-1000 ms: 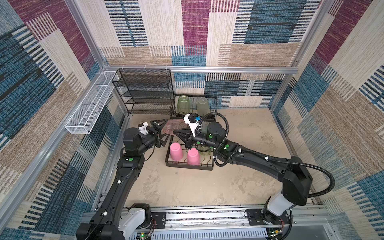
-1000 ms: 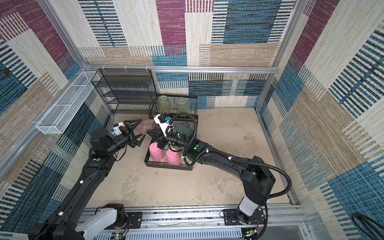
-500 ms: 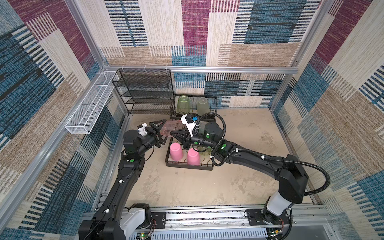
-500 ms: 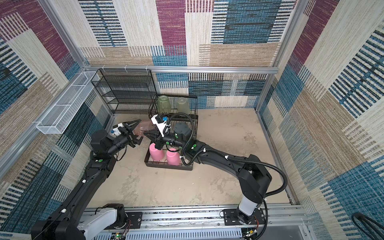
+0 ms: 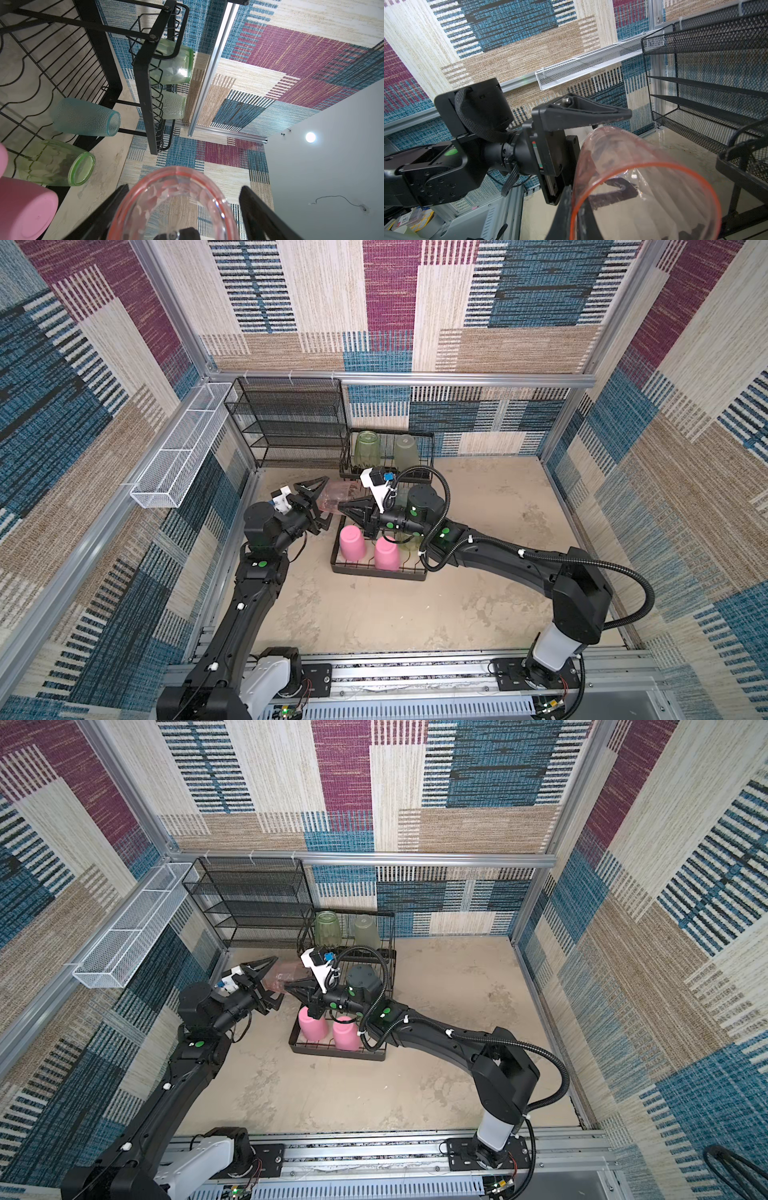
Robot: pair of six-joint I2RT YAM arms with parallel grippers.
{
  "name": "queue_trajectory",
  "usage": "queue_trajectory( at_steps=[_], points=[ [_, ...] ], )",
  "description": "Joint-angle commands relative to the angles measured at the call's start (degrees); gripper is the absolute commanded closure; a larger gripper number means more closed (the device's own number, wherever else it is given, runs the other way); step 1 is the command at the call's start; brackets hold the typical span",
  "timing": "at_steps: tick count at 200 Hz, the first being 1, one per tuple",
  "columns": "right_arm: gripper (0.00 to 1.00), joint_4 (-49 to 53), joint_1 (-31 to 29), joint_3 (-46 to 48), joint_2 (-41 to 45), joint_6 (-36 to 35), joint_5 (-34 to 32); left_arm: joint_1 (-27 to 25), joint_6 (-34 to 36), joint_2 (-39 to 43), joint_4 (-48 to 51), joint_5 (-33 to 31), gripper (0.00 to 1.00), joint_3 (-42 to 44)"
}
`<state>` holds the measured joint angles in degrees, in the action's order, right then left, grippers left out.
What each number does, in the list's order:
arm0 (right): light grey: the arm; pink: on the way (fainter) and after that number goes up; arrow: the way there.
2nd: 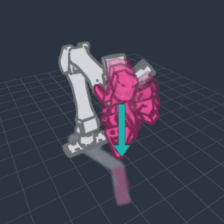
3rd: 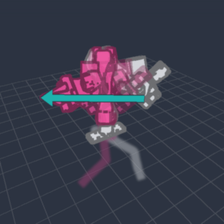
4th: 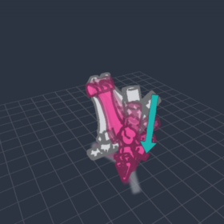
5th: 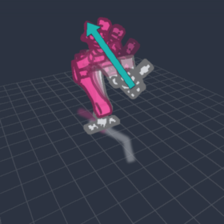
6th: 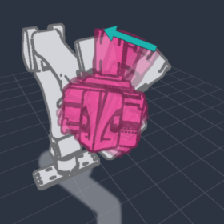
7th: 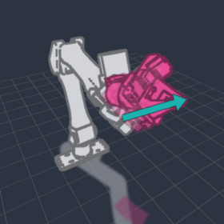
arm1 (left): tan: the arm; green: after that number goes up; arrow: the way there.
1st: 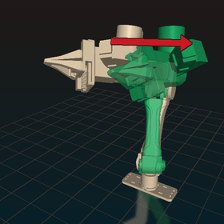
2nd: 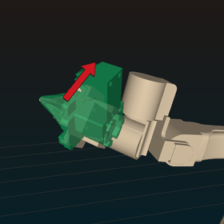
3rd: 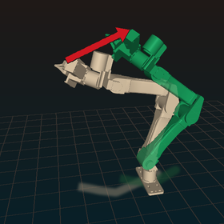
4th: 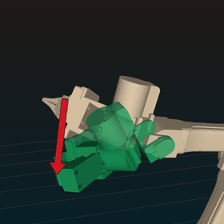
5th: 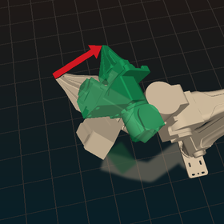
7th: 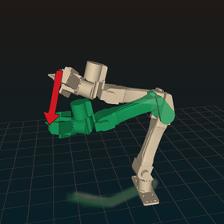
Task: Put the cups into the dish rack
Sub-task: 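Close the left gripper on the pale pink cup held by the right gripper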
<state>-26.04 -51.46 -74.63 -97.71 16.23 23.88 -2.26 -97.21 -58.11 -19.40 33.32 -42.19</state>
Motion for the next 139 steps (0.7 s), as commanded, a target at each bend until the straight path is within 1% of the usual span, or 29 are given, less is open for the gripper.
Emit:
queue_trajectory(
  at_steps=[1, 42, 81, 96, 99, 105, 139],
  points=[
    [0.96, -2.86, -0.13, -0.74, -0.48, 1.74, 1.56, 0.06, 0.8, 0.45, -1.65, 0.34, 0.13, -0.57],
    [0.96, -2.9, -0.22, -1.41, -1.15, 1.93, 1.75, 0.11, 0.32, 0.45, -1.87, 0.34, 0.13, -0.43],
    [0.95, -2.48, -0.31, -1.92, -1.6, 1.88, 1.83, 0.15, 0.31, 0.47, -2.22, 0.34, 0.2, 0.01],
    [0.93, -1.85, -0.39, -2.17, -1.75, 1.66, 1.61, 0.24, 0.45, 0.45, -2.53, 0.34, 0.24, 0.27],
    [0.93, -1.75, -0.42, -2.26, -1.78, 1.59, 1.57, 0.22, 0.51, 0.52, -2.5, -1.34, 0.24, 0.31],
    [0.92, -1.51, -0.39, -2.27, -1.84, 1.45, 1.5, 0.24, 0.6, 0.51, -2.49, -1.67, 0.25, 0.36],
    [0.8, -0.99, -0.39, -1.92, -1.61, 1.11, -0.02, 0.22, 2.28, 0.7, -1.79, -2.4, 0.29, 0.52]
  ],
)
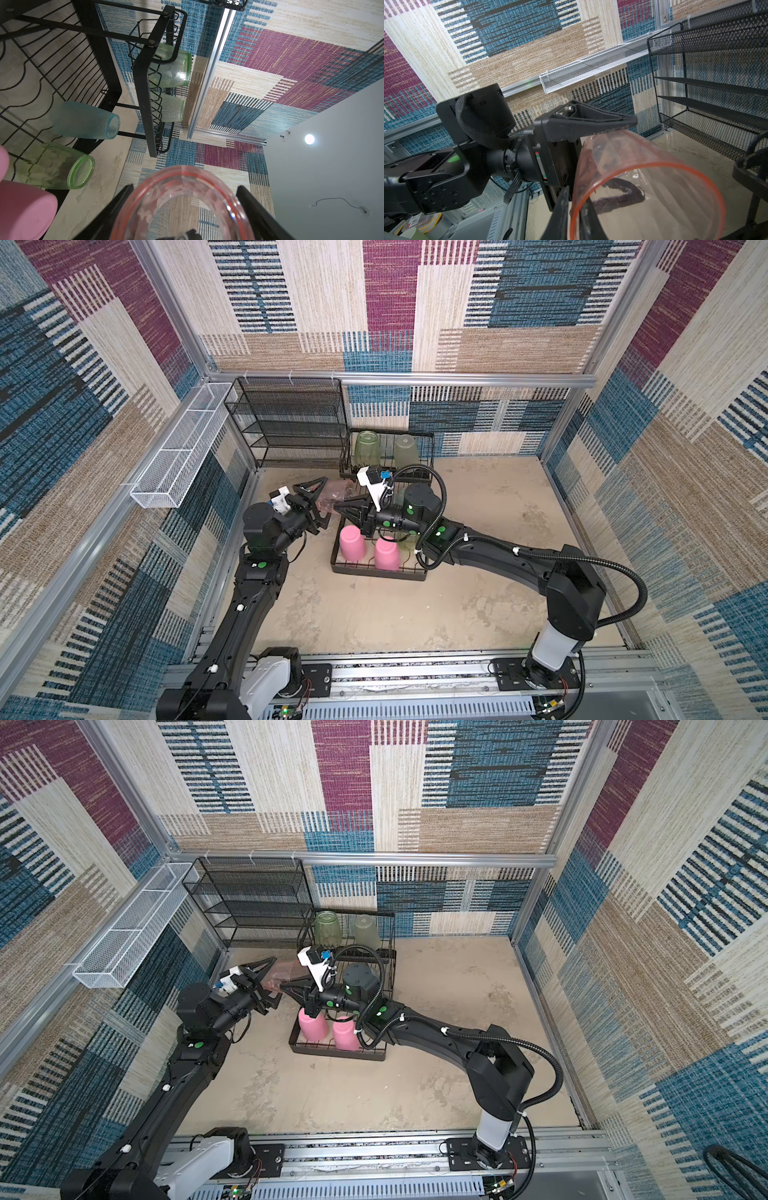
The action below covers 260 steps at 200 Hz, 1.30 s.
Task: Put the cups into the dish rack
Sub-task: 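Close the left gripper on the pale pink cup held by the right gripper, then withdraw the open right gripper while the left carries the cup over the rack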
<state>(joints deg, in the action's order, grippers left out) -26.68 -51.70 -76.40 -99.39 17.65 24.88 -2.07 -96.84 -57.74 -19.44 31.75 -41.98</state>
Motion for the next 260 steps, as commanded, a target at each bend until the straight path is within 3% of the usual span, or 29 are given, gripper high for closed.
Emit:
queue_trajectory(
  at_steps=[1, 61, 108, 181, 260],
  points=[
    [0.8, -0.33, -0.15, -0.15, 0.08, -0.32, -1.04, 0.03, 1.95, 0.38, -1.7, -0.86, 0.29, 0.27],
    [0.66, -0.07, -0.15, 0.92, 1.19, -1.33, -3.74, 0.22, 4.28, 0.01, -0.52, -1.59, 0.3, 0.49],
    [0.56, 2.64, -0.15, 3.33, 5.16, -3.99, -10.69, 0.48, 7.84, -0.19, 1.98, -2.37, 0.3, 0.41],
    [0.54, 16.89, 1.51, 5.86, 13.6, -5.68, -26.9, 0.26, 25.24, -0.52, 12.91, -9.51, 0.31, -0.83],
    [0.54, 25.97, 10.12, 16.08, 25.78, -0.7, -33.75, -5.34, 39.41, -1.98, 12.82, -18.21, 0.33, -1.78]
  ],
)
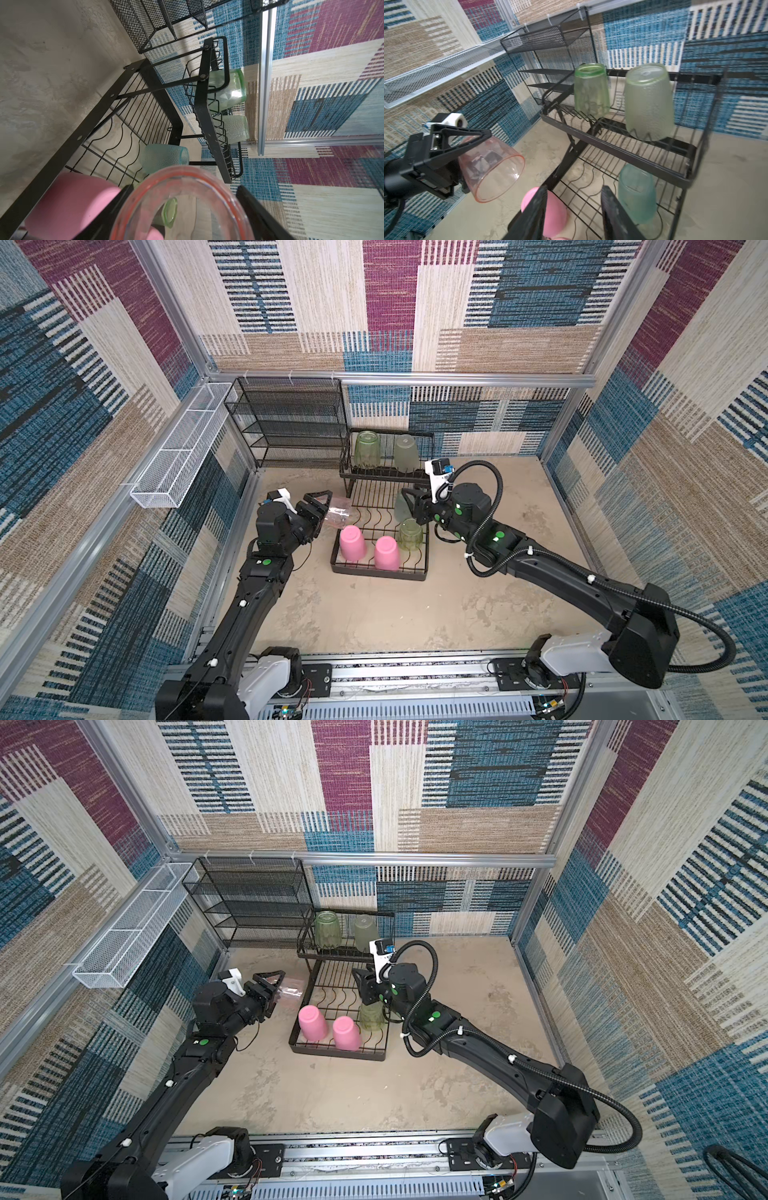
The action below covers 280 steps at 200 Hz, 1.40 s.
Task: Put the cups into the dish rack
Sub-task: 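Withdraw the open right gripper while the left carries the cup over the rack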
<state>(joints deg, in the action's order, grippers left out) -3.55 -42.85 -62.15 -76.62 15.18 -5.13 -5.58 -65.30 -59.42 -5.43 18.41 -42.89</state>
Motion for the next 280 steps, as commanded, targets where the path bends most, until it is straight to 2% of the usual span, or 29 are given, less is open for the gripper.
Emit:
queue_trajectory(
  at_steps=[1, 44, 90, 166, 237, 280],
  points=[
    [0.54, 2.94, 1.36, 1.93, 3.25, 1.82, -3.79, -1.94, 8.11, -0.37, -1.22, -5.06, 0.33, -0.83],
    [0.53, 5.75, 6.0, 6.96, 9.69, 3.42, -5.08, -7.89, 16.72, -2.24, -4.22, -11.86, 0.33, -0.58],
    [0.52, 5.75, 9.07, 11.02, 13.7, 4.01, -4.12, -14.43, 29.88, -5.45, -11.61, -16.48, 0.34, -0.43],
    [0.52, 4.93, 11.55, 13.37, 15.42, 3.11, -2.79, -17.77, 38.84, -12.65, -19.69, -15.91, 0.34, -1.32],
    [0.52, 3.89, 12.69, 14.78, 15.86, 2.27, -1.84, -23.69, 46.86, -19.15, -24.63, -23.97, 0.35, -1.23],
    [0.51, 3.69, 13.06, 15.43, 15.76, 2.0, -1.64, -24.56, 48.84, -23.03, -27.69, -27.26, 0.34, -0.59]
  ],
)
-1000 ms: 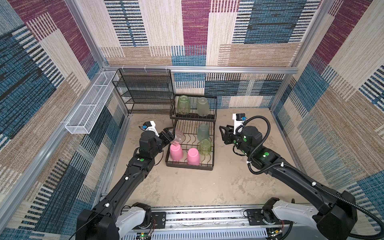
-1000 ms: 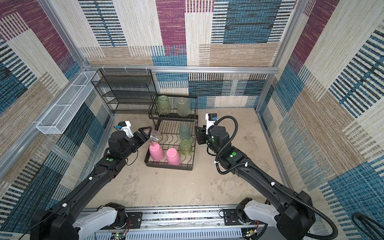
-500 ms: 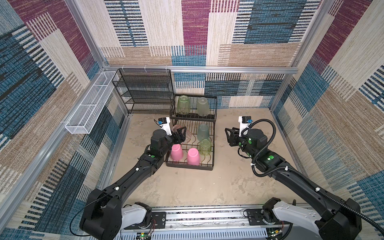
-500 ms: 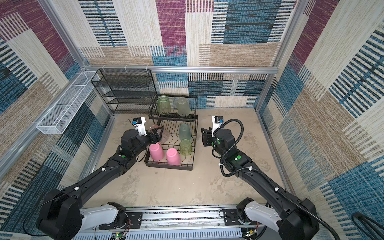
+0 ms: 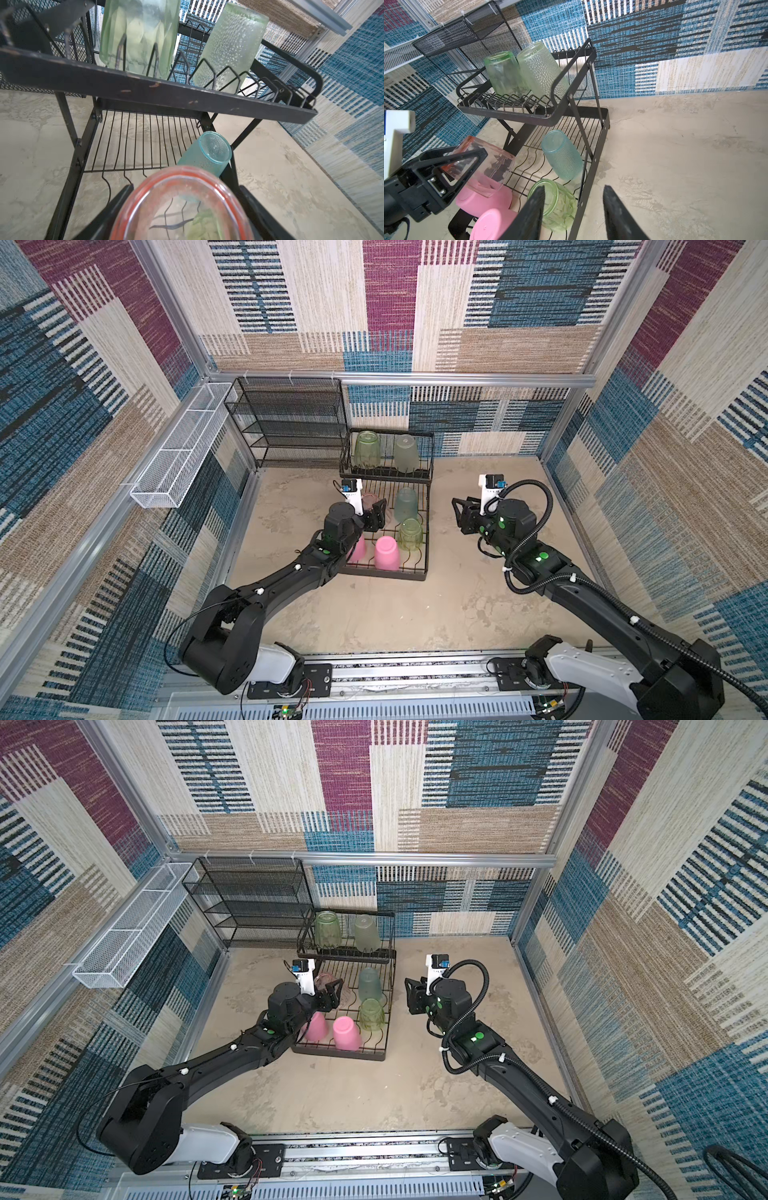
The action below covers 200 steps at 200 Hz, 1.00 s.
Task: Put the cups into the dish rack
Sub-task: 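Withdraw the open right gripper while the left carries the cup over the rack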
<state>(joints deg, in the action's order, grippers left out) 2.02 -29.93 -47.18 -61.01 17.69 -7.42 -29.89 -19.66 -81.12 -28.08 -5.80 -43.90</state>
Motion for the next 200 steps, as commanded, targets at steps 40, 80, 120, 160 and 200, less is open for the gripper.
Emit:
queue_trajectory(
  at_steps=[40, 80, 120, 160, 200],
  points=[
    [0.52, -2.29, 0.35, 1.1, -0.55, -0.51, 0.76, -1.15, 4.4, -4.2, -5.83, -5.77, 0.35, 0.1],
    [0.52, -2.84, 0.55, 1.3, -1.15, -0.72, 0.99, -2.19, 6.33, -6.47, -6.14, -8.64, 0.35, -0.43],
    [0.51, -3.15, 0.76, 1.81, -1.31, -1.04, 0.79, -2.71, 8.0, -9.68, -5.88, -9.03, 0.35, -2.67],
    [0.52, -3.3, 1.07, 2.27, -1.19, -1.35, 0.3, -2.81, 9.26, -12.27, -5.67, -9.22, 0.35, -4.78],
    [0.51, -3.6, 1.43, 2.62, -1.13, -1.72, 0.06, -2.81, 11.85, -14.26, -4.97, -9.31, 0.35, -6.85]
  ],
)
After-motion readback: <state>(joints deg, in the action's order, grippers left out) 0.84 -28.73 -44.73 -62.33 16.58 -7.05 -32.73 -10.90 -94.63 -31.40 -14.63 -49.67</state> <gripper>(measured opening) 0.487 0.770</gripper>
